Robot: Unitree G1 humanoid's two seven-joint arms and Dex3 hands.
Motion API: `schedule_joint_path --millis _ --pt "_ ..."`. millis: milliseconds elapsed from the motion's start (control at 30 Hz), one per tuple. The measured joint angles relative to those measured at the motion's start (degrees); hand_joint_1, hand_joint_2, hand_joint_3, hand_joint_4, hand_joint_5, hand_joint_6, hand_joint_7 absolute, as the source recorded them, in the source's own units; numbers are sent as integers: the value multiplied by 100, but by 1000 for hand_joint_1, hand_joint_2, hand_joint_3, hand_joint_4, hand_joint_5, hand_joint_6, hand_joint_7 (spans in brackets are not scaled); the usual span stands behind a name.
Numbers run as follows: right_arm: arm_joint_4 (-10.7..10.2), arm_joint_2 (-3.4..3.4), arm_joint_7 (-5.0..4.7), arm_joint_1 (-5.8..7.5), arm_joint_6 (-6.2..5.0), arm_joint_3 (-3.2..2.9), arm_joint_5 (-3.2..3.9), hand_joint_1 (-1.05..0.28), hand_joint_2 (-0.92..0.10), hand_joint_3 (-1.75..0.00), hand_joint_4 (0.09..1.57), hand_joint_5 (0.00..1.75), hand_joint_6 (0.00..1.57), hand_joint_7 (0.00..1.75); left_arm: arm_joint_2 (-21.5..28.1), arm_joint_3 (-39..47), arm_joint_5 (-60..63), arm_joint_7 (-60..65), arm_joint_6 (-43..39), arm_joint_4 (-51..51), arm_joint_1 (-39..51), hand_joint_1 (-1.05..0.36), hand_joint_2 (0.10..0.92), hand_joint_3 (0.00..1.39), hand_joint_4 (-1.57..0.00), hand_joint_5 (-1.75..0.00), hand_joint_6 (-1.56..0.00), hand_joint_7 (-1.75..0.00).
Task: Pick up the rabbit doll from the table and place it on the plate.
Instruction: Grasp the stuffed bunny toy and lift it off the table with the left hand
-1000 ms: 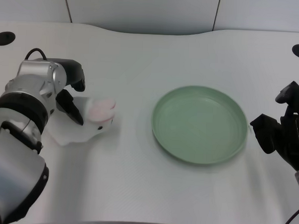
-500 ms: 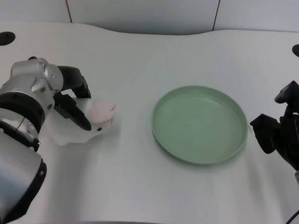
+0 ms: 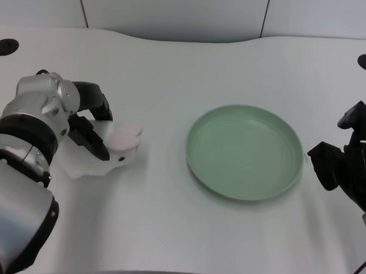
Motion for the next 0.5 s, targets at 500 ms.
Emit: schedule_joint_path --millis 500 --pt "-15 -11 -98 3 50 -6 92 -519 -856 -847 1572 1746 1572 1746 -59 31 -24 69 323 -18 62 -299 796 4 -608 -114 -493 -7"
